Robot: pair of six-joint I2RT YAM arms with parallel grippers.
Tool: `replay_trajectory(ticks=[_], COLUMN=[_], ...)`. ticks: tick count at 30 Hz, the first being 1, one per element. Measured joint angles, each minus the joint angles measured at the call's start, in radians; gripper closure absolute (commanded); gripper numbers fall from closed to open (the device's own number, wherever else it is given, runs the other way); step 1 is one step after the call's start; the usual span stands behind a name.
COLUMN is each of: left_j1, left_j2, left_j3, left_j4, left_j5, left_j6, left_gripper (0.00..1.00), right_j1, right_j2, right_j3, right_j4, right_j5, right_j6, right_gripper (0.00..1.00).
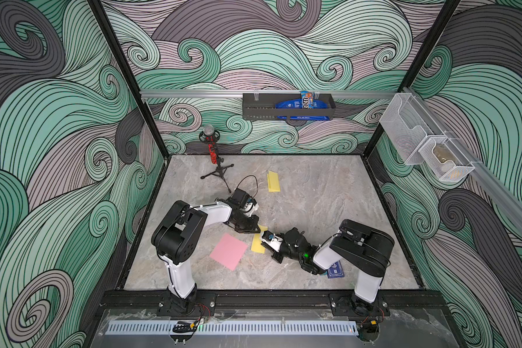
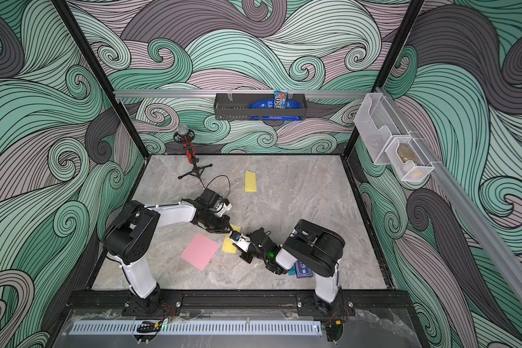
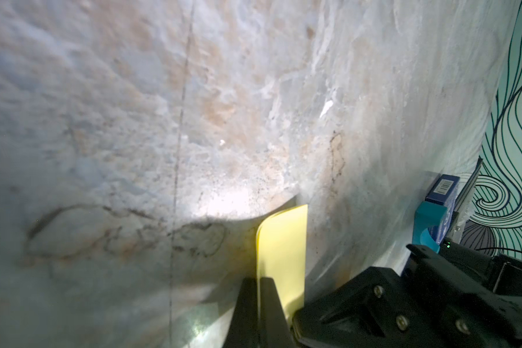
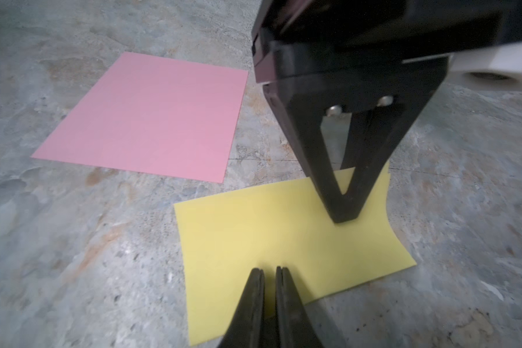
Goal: Fold the square paper along the opposite sides
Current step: Smooth out the paper at the center of the board.
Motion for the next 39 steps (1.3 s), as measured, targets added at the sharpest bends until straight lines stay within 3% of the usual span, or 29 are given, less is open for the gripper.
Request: replay_trajectory(ticks=[17, 26, 29, 33, 39], left_j1=[0.000, 0.009, 0.016, 0.023, 0.035], left_j2=[0.000, 0.000, 0.000, 0.000, 0.000], left_j3=[0.000, 0.005, 0.005, 0.005, 0.066], left_j4=[-0.003, -0.002, -0.001, 0.015, 0.032], left_j5=[0.000, -0.010, -0.008, 0.014, 0.088], left_j6=[0.000, 0.000, -0.007, -0.053, -0.126], left_gripper=[1.00, 1.00, 1.00, 1.00, 1.00], right_j1=[0.090, 0.131, 0.131, 0.053, -0.254], right_j2=[-0.058, -0.143, -0.207, -0.362, -0.491], right_j3=[-0.054, -0.033, -0.023, -0.012, 0.080], right_j4=[-0.022, -0.192, -0.299, -0.406, -0.474], right_j5=[0.077, 0.077, 0.084, 0.045, -0.138], right_j6=[0.060, 0.021, 0.020, 0.086, 0.333], right_gripper=[0.82, 0.78, 0.71, 0.58, 0.49])
